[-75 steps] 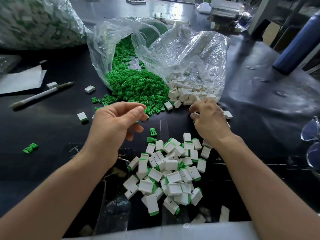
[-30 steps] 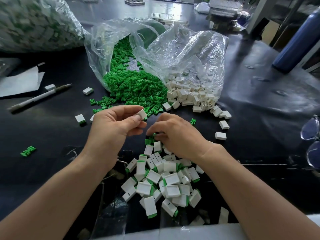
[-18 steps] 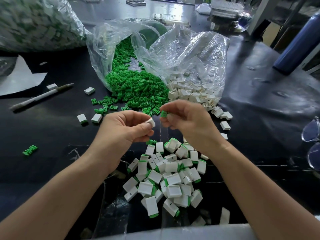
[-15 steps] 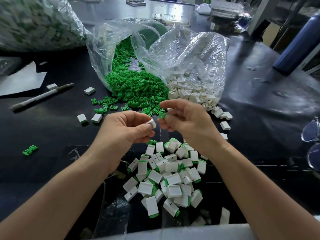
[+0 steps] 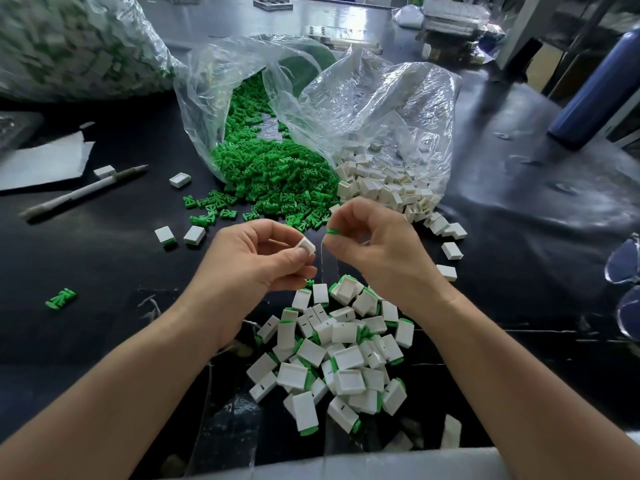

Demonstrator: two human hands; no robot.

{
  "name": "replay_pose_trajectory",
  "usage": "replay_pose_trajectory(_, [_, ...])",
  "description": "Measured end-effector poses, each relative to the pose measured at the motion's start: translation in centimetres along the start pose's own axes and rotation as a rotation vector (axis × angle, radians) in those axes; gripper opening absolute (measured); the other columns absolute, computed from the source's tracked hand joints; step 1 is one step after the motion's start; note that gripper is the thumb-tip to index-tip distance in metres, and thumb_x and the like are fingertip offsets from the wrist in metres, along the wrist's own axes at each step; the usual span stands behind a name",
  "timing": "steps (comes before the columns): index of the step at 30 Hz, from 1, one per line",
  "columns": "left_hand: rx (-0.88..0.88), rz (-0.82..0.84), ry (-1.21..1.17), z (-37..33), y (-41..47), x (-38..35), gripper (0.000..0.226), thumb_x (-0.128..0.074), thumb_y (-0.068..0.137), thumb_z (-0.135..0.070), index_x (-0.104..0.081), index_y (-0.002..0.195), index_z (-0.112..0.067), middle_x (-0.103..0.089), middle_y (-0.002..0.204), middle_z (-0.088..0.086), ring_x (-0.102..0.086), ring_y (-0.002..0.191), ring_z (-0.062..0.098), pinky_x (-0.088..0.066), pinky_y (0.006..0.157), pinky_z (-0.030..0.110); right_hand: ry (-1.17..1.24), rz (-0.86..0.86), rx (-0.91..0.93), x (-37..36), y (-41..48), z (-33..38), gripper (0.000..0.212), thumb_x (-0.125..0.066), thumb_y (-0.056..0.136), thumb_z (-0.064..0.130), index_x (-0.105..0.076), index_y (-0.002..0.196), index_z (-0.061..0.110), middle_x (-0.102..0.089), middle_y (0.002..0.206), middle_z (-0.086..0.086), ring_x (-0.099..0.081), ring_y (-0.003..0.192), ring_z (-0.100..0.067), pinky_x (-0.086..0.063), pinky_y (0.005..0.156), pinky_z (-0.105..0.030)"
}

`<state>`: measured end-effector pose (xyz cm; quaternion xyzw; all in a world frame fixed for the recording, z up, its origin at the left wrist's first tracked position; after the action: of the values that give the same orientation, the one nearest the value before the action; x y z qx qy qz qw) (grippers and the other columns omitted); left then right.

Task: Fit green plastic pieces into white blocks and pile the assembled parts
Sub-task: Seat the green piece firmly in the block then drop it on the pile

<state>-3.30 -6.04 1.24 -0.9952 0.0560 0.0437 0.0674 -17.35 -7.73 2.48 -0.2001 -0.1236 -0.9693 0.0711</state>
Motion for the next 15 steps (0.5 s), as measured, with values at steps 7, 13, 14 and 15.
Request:
replay_pose_trajectory(7, [-0.015, 0.001, 0.03, 0.0, -0.1, -0.1, 0.004, -0.065, 0.076, -0.001, -0.064, 0.076, -0.005, -0.071, 0.066, 0.005, -0.068, 0.059, 0.013, -0.056, 0.055, 0.021, 0.17, 0.049, -0.015, -0.1, -0.3, 0.6, 0.022, -0.061, 0.085, 0.002, -0.06, 0.078, 0.023, -0.065, 0.067, -0.001, -0.062, 0.063, -0.014, -0.052, 0.058, -0.024])
replay_pose_trajectory(13, [-0.022, -0.009, 0.018, -0.2, -0.1, -0.1, 0.006, -0.064, 0.076, 0.0, -0.064, 0.079, -0.005, -0.071, 0.064, 0.004, -0.067, 0.057, 0.011, -0.055, 0.054, 0.02, 0.169, 0.071, -0.038, -0.5, -0.3, 0.2, 0.024, -0.061, 0.085, 0.001, -0.058, 0.075, 0.023, -0.066, 0.066, 0.0, -0.063, 0.061, -0.012, -0.05, 0.056, -0.02])
replay_pose_trajectory(14, [-0.021, -0.005, 0.013, -0.2, -0.1, -0.1, 0.007, -0.063, 0.077, 0.002, -0.064, 0.079, -0.005, -0.071, 0.064, 0.004, -0.067, 0.057, 0.011, -0.055, 0.054, 0.02, 0.161, 0.073, -0.037, -0.5, -0.3, 0.2, 0.024, -0.061, 0.084, 0.002, -0.058, 0.075, 0.023, -0.066, 0.065, 0.001, -0.063, 0.061, -0.011, -0.05, 0.056, -0.019])
replay_pose_trajectory(15, [-0.022, -0.001, 0.008, -0.2, -0.1, -0.2, 0.01, -0.062, 0.078, 0.003, -0.065, 0.079, -0.007, -0.071, 0.063, 0.004, -0.067, 0.057, 0.011, -0.055, 0.054, 0.02, 0.153, 0.076, -0.037, -0.6, -0.3, 0.2, 0.024, -0.061, 0.084, 0.002, -0.058, 0.074, 0.023, -0.065, 0.065, 0.001, -0.063, 0.061, -0.011, -0.05, 0.056, -0.019])
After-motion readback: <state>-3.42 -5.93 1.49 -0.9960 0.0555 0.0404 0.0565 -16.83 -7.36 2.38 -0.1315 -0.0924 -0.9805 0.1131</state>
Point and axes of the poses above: each hand's wrist, its own y-axis towards the middle knuckle, its own x-axis out of the back of the hand, z = x × y, the point moved 5 cm from there along y, towards the middle knuckle
